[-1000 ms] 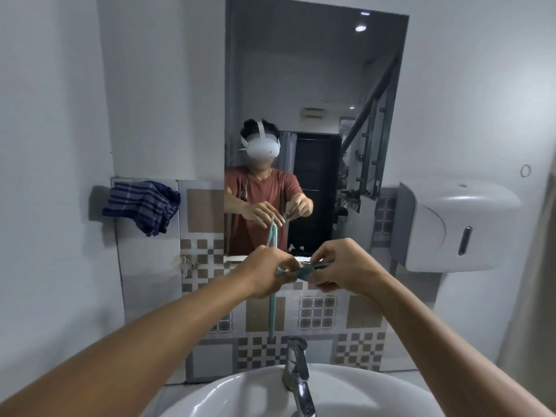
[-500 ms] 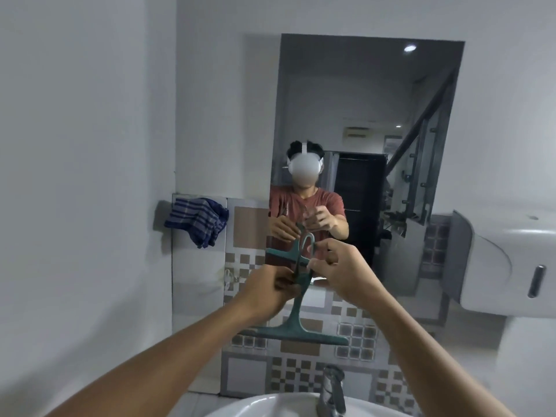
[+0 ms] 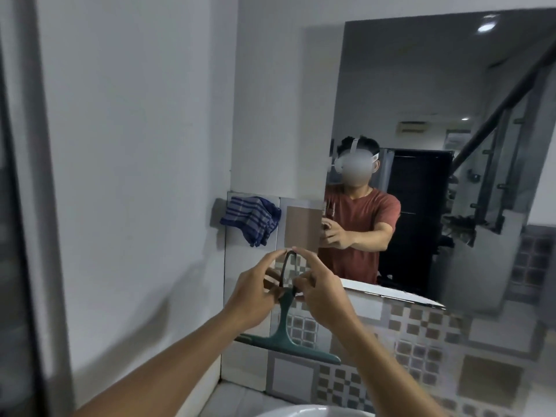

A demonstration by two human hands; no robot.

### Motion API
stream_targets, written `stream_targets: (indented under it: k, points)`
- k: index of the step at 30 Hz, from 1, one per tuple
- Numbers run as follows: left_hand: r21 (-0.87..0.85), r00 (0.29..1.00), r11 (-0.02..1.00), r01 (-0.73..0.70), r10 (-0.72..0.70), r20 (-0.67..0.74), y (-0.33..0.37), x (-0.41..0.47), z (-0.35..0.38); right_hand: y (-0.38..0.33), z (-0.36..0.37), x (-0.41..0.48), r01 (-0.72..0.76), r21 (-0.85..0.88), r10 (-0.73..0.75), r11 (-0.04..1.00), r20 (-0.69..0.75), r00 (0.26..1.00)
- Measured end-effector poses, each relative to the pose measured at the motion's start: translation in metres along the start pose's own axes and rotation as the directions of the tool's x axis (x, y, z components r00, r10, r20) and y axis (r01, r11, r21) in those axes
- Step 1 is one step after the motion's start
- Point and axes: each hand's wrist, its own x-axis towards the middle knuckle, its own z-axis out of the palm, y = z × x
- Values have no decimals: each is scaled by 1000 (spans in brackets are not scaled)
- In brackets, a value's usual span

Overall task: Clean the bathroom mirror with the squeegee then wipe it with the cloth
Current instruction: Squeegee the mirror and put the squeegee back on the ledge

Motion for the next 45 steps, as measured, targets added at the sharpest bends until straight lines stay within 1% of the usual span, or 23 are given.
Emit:
stream_targets:
  k: [4, 7, 14, 19, 22, 23, 26, 29, 34, 39, 45]
  points:
    - [66, 1000, 997, 30, -30, -1, -29, 6, -2, 13, 29, 18, -45, -27, 46, 999, 59, 997]
    - [69, 998, 996, 55, -54, -19, -50, 15, 2, 24, 42, 32, -59, -50, 63, 997, 84, 994]
    - [71, 996, 994, 84, -83, -26, -88, 42, 26, 65, 62, 61, -95, -92, 96, 991, 14, 995]
    - [109, 994, 988, 112, -111, -19, -113, 58, 48, 92, 74, 71, -87, -130, 84, 988, -31, 996]
    - [29, 989, 989, 147, -147, 5, -131, 63, 59, 108, 82, 74, -82, -149, 76, 985, -50, 996]
    - [28, 988, 988, 154, -154, 9, -137, 63, 62, 112, 84, 75, -80, -148, 73, 986, -52, 996]
    - [96, 990, 985, 140, -141, 8, -154, 62, 72, 122, 91, 75, -76, -149, 70, 986, -44, 997]
    - [138, 990, 980, 142, -143, 0, -169, 58, 78, 131, 98, 72, -59, -186, 53, 981, -39, 998]
    - [211, 995, 972, 101, -96, -33, -178, 52, 82, 142, 104, 68, -69, -224, 50, 972, -86, 995]
    - [224, 998, 973, 64, -56, -43, -182, 51, 84, 145, 105, 65, -75, -232, 48, 970, -120, 992]
    - [240, 998, 968, 68, -63, -27, -175, 46, 77, 134, 96, 58, -44, -257, 26, 965, -73, 997]
